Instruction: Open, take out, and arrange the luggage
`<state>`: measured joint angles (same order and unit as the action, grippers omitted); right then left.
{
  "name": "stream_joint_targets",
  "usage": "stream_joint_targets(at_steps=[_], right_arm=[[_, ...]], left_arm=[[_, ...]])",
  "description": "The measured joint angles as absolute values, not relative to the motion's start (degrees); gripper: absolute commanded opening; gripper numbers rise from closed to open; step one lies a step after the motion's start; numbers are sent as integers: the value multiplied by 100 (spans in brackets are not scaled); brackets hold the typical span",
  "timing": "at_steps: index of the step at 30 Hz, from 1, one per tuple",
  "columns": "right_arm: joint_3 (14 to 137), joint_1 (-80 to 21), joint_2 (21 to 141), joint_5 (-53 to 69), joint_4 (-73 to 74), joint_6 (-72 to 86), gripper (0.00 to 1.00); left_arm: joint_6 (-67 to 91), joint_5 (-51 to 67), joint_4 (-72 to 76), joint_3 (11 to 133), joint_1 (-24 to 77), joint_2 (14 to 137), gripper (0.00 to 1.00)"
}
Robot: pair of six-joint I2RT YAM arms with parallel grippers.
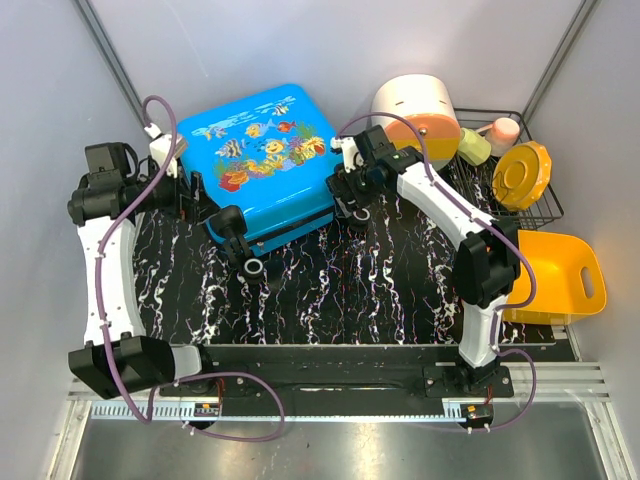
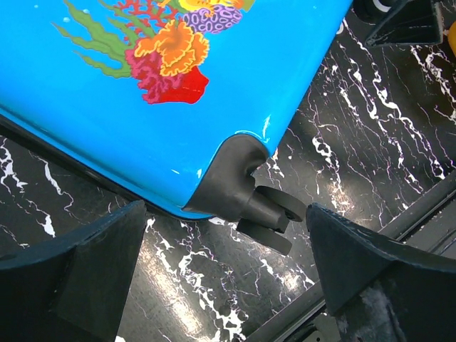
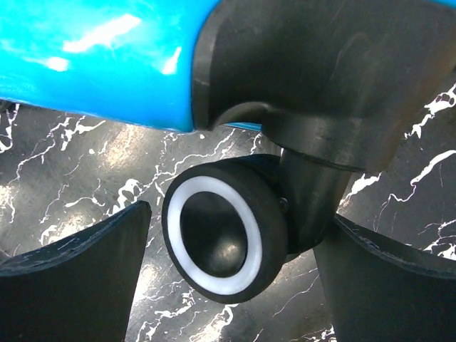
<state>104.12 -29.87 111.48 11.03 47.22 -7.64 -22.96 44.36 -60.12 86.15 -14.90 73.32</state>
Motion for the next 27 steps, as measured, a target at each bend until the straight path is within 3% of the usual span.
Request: stream_joint_targets(at_steps=[10, 14, 19, 21, 22, 24, 27], right_arm=[[10326, -2956, 11150, 790, 4388, -694, 100], [10344, -2864, 11150, 886, 4375, -591, 92], [10344, -2810, 11150, 910, 4377, -569, 62], [10344, -2808, 11153, 851, 4381, -607, 43], [10344, -2797, 11155, 808, 4394, -637, 25], [10353, -2764, 11161, 762, 4407, -552, 2], [10516, -2766, 11220, 744, 4560, -526, 0]], left_arm=[[-2759, 4125, -6206, 8615, -722, 7159, 99], [-2856, 4080, -6272, 8615, -543, 7133, 99], [-2915, 4021, -6333, 8615, -307, 7133, 98], [-3017, 3955, -6381, 8615, -132, 7133, 97], [-3092, 3903, -6412, 8615, -10, 7133, 97], [-3275, 3795, -6510, 8615, 362, 7133, 97], [-3647, 3559, -6753, 8613, 1052, 7133, 96]])
